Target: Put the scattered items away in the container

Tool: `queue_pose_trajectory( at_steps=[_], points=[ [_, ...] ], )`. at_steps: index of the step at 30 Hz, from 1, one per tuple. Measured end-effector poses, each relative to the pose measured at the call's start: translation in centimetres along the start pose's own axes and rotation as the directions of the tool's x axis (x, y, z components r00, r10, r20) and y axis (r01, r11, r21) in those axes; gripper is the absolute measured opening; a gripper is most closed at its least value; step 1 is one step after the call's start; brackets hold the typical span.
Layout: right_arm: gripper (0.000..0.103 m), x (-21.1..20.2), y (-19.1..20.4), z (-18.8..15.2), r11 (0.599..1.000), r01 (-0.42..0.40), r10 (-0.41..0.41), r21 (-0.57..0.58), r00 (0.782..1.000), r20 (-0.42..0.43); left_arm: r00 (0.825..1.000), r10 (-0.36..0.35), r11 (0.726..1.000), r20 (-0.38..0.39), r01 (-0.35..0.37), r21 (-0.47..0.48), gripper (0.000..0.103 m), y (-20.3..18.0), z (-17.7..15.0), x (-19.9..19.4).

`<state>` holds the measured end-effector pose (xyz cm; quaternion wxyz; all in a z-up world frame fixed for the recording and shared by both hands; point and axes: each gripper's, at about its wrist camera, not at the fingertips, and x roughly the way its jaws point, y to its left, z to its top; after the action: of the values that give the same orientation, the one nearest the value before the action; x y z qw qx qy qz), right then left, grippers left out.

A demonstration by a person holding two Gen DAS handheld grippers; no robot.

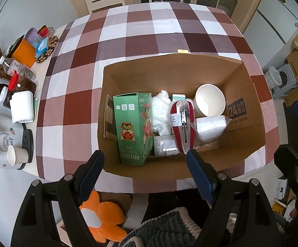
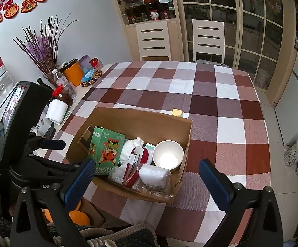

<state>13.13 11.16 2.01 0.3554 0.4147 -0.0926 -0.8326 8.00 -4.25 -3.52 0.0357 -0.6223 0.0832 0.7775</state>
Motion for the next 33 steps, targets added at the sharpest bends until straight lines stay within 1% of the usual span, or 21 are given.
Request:
queue_pose_trajectory(
  at_steps=[10, 17, 21, 24, 33],
  points=[
    [0.103, 0.0, -0.2, -0.2, 1.000, 0.011, -0.011, 0.006, 1.000, -0.006, 1.000, 0.004, 1.000, 0.000, -0.004, -0.003, 0.083, 0.1, -0.2, 0.1],
    [0.103, 0.1, -1.3, -0.4, 0.998, 0.039, -0.039, 0.043, 0.999, -0.007, 1.000, 0.017, 0.999, -0.018, -0.017, -0.037, 0.083, 1.5, -0.7, 0.8],
    [0.103, 0.1, -2.4, -0.4, 0.995, 0.068, -0.068, 0.076, 0.998, 0.000, 1.000, 0.008, 0.998, -0.026, -0.009, -0.065, 0.083, 2.9, -1.0, 1.2],
    [0.103, 0.4, -3.3, -0.4, 0.991, 0.095, -0.095, 0.100, 0.995, -0.002, 1.000, 0.010, 0.996, -0.018, -0.011, -0.087, 0.083, 4.1, -1.2, 1.2],
    [0.103, 1.4, -5.6, -0.2, 0.975, 0.182, -0.182, 0.130, 0.983, -0.008, 0.999, 0.038, 0.984, -0.009, -0.039, -0.175, 0.083, 9.0, -2.4, 1.5]
  ],
)
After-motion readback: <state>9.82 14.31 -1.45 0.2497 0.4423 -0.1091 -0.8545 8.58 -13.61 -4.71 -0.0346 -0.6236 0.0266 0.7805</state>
